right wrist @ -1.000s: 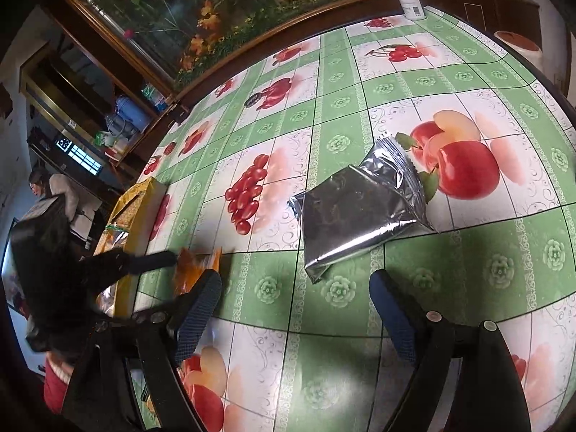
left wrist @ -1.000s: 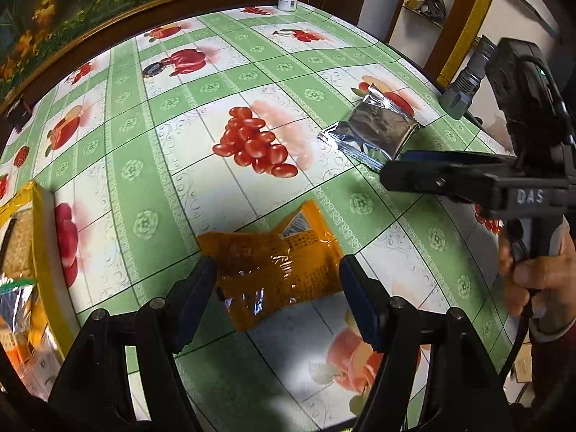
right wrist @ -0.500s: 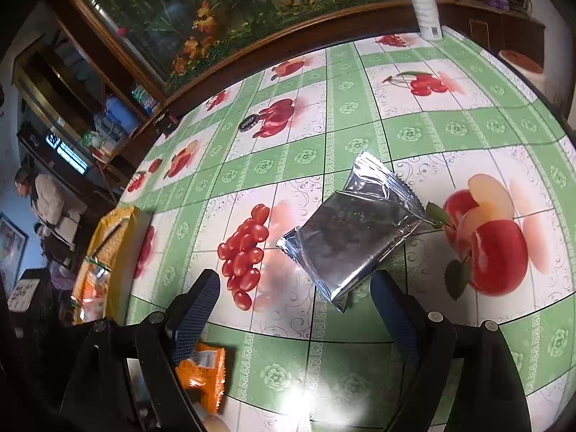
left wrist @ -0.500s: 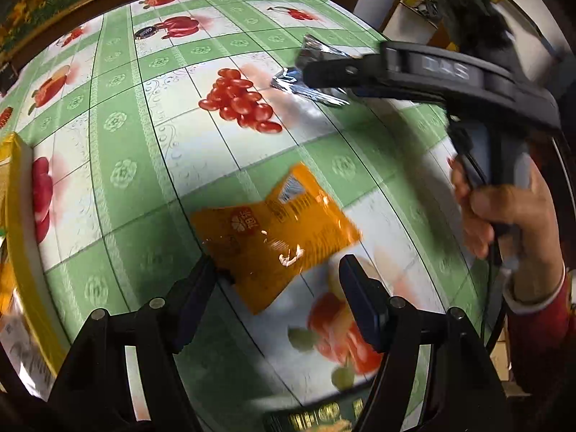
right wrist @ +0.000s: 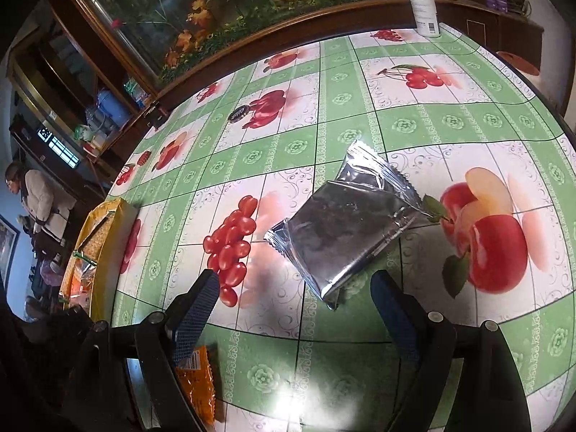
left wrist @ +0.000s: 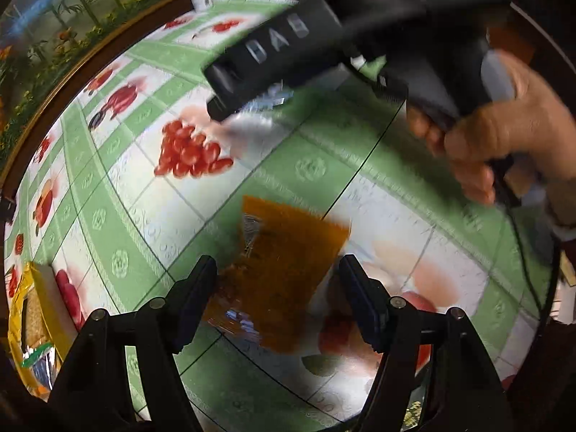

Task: Organize snacks
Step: 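Grasp the silver foil packet with the right gripper while the left gripper lifts the orange bag, then carry the orange bag and silver foil packet over the white tray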

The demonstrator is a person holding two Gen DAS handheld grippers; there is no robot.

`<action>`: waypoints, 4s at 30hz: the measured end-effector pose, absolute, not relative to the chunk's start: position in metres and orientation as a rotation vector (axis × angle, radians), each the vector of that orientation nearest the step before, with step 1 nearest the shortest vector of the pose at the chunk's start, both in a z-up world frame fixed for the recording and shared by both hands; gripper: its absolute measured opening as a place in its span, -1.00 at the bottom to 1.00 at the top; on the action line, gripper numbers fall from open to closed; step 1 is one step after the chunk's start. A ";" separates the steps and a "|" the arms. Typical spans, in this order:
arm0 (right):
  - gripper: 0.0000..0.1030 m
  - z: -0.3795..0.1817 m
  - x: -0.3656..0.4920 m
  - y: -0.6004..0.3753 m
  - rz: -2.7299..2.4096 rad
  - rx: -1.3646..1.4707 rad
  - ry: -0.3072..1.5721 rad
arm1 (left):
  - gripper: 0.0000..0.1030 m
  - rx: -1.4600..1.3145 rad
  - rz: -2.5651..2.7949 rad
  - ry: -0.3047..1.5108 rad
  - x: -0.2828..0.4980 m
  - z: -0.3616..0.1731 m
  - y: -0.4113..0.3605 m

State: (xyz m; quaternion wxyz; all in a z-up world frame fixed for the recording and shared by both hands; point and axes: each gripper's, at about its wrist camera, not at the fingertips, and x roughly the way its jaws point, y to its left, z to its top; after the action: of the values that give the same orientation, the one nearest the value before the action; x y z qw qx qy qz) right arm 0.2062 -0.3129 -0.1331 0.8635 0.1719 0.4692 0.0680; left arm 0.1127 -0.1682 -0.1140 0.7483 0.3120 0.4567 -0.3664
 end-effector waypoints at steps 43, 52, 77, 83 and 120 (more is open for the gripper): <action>0.59 -0.118 0.234 -0.342 0.022 0.371 0.943 | 0.21 0.148 -0.424 1.066 0.156 -0.091 -0.095; 0.69 -0.133 0.273 -0.317 -0.097 0.343 0.981 | 0.22 0.437 -0.463 1.040 0.171 -0.107 -0.125; 0.76 -0.143 0.303 -0.304 -0.269 0.195 0.984 | -0.06 0.239 -0.389 1.112 0.177 -0.117 -0.112; 0.25 -0.139 0.289 -0.298 -0.132 0.090 0.971 | -0.23 0.201 -0.403 1.107 0.177 -0.116 -0.103; 0.09 -0.072 0.070 -0.273 0.482 0.531 0.703 | -0.54 0.163 -0.034 0.793 0.076 -0.047 -0.037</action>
State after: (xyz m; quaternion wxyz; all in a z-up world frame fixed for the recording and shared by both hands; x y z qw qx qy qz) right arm 0.0696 -0.2732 -0.0719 0.8766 0.2545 0.3367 0.2310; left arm 0.0761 -0.0373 -0.0474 0.9191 0.0792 0.3857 -0.0165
